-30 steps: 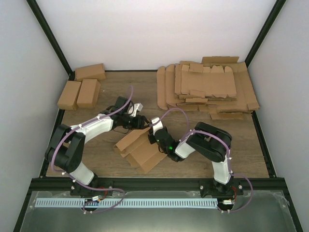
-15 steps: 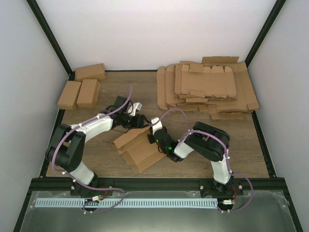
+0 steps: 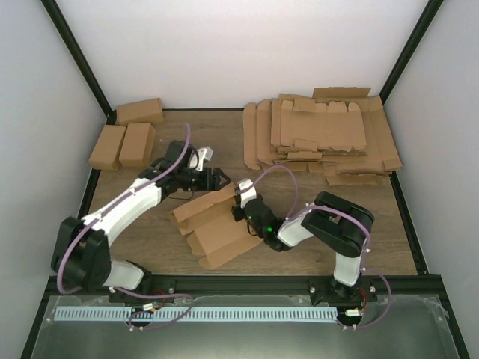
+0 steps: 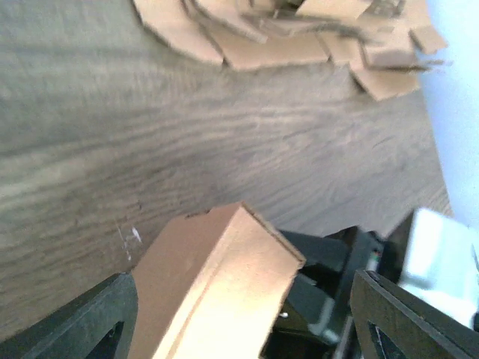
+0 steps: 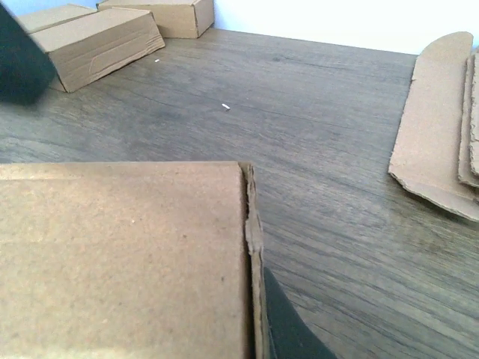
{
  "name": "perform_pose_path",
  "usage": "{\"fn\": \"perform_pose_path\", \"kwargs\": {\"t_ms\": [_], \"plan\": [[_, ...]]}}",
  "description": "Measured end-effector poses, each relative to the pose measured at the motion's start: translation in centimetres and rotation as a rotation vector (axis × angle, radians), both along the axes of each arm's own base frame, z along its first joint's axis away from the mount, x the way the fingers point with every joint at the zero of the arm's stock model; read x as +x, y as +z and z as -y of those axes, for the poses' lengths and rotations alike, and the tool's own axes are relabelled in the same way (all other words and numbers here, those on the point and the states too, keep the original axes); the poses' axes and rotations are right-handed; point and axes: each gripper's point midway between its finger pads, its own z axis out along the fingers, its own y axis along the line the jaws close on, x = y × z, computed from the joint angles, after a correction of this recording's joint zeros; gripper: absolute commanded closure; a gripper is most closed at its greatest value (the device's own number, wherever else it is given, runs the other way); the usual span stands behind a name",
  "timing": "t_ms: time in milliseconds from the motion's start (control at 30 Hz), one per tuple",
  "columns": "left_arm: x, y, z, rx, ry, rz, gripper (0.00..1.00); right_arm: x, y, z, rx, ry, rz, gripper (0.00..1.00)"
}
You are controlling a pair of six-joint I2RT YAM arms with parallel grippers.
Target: Fold the paper box
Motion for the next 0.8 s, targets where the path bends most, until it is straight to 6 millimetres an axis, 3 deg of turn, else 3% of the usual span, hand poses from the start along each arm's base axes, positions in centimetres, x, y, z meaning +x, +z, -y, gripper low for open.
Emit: {"fn": "perform_pose_path", "kwargs": {"t_ms": [233,400,533,633,800], "plan": [[-0.3,7.4,-3.0,0.028,0.117,0.199,0.13,0.3,0.7,2.3,0.053,-0.064,-0.086,0.99],[-2.7,13.1,-5.9,0.009,0.199,0.338,0.07,2.7,2.3,6.9,0.225,-0.25,-0.224,0.99],[-5.6,16.0,-7.6,-0.062,0.247,0.397,0.06,3.6,1.4,10.6,0.343,-0.406,-0.358,0.99],[-7.0,14.1,-7.9,-0.095,0.263,0.345,0.09,3.3,0.6,11.8,0.375,-0.467,-0.423,0.99],[-8.4,6.2,-7.6,-0.082,0.276,0.133,0.18,2.9,0.5,11.9,0.408,-0.481,-0.458,0.99]]}}
